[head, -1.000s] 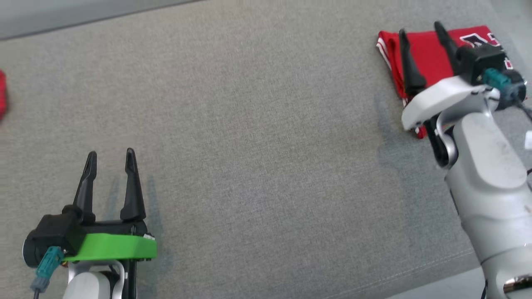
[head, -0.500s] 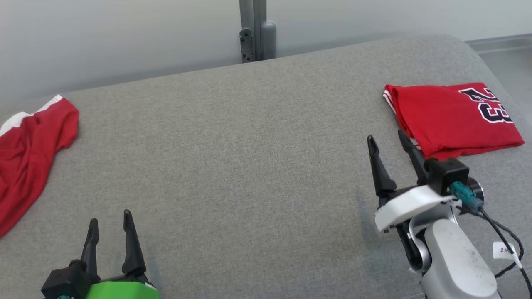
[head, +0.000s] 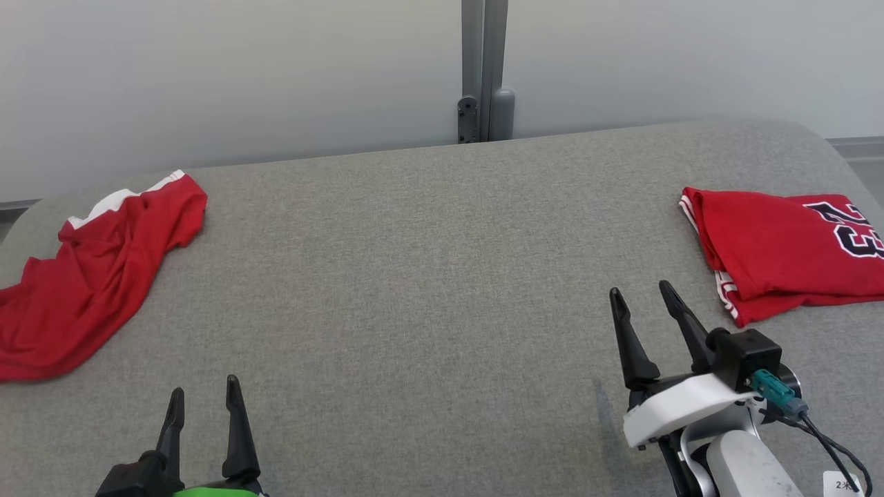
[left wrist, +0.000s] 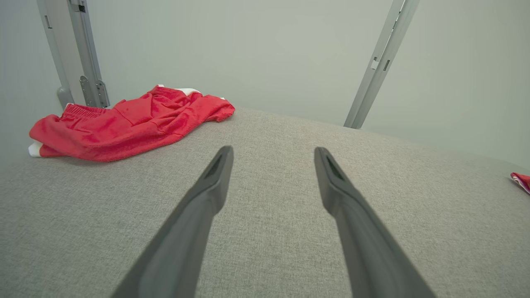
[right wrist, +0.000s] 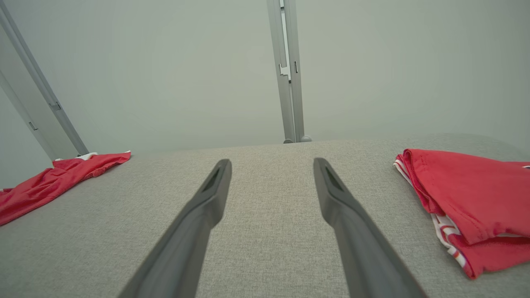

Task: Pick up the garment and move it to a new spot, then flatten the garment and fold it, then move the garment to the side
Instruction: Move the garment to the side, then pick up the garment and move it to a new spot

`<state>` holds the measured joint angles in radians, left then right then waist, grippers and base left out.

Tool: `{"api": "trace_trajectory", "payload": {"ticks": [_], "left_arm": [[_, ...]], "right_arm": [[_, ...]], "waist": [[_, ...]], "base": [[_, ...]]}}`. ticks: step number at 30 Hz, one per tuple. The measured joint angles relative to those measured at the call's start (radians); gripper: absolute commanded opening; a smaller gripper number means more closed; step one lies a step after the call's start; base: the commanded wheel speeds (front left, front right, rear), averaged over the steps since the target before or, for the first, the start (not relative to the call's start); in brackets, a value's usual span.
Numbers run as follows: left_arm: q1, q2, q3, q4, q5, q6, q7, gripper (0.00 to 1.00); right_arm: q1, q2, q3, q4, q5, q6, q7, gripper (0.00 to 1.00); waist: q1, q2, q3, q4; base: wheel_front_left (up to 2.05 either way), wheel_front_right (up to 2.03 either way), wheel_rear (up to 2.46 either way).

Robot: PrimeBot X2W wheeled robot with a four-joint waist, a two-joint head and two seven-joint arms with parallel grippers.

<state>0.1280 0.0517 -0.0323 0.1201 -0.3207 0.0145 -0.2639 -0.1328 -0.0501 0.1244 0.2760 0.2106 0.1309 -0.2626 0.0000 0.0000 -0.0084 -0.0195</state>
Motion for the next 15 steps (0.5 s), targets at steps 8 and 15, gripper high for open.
{"api": "trace_trajectory", "payload": {"ticks": [8,15], "left_arm": [[-0.006,-0.001,0.002,0.013,0.005,-0.014,0.0,1.0],[-0.007,-0.001,0.006,0.018,0.006,-0.015,0.0,1.0]], "right_arm": [[0.0,0.0,0.001,0.001,0.0,0.0,0.0,1.0],[0.0,0.0,0.004,0.002,0.001,0.0,0.0,1.0]], "waist": [[0.0,0.0,0.004,0.003],[0.0,0.0,0.005,0.004]], "base": [[0.0,0.0,0.0],[0.0,0.0,0.0]]}}
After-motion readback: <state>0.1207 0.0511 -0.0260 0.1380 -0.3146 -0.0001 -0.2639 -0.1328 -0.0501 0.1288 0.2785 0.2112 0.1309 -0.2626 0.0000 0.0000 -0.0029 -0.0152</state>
